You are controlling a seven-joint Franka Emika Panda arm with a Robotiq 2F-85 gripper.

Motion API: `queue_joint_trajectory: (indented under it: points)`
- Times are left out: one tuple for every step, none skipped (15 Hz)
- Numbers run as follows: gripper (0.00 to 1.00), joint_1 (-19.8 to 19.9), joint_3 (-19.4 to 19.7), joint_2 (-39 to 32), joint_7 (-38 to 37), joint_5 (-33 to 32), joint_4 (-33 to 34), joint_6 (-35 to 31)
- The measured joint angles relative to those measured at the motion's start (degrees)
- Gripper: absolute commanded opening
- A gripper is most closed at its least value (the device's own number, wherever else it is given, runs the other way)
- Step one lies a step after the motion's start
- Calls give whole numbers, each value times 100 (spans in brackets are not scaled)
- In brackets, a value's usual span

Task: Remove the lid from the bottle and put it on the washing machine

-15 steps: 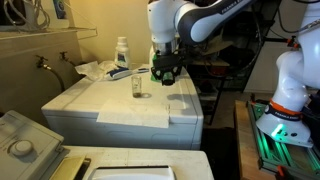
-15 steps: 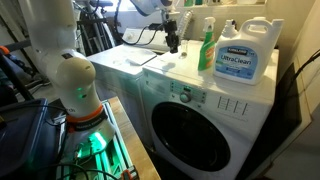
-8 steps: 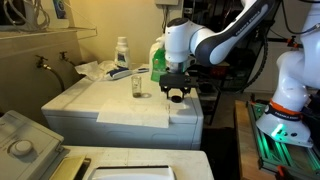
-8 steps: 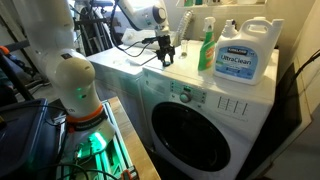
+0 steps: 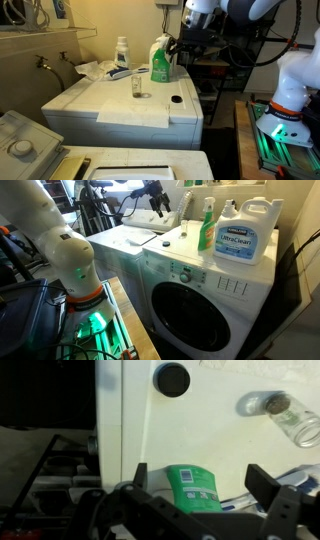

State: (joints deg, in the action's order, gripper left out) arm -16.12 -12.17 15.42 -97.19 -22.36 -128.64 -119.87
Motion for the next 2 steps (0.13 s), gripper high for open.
queue_joint_trajectory:
  points:
    - [100, -8, -135, 302, 281, 8, -16, 141]
    - [100, -17, -253, 590, 555, 10, -45, 222]
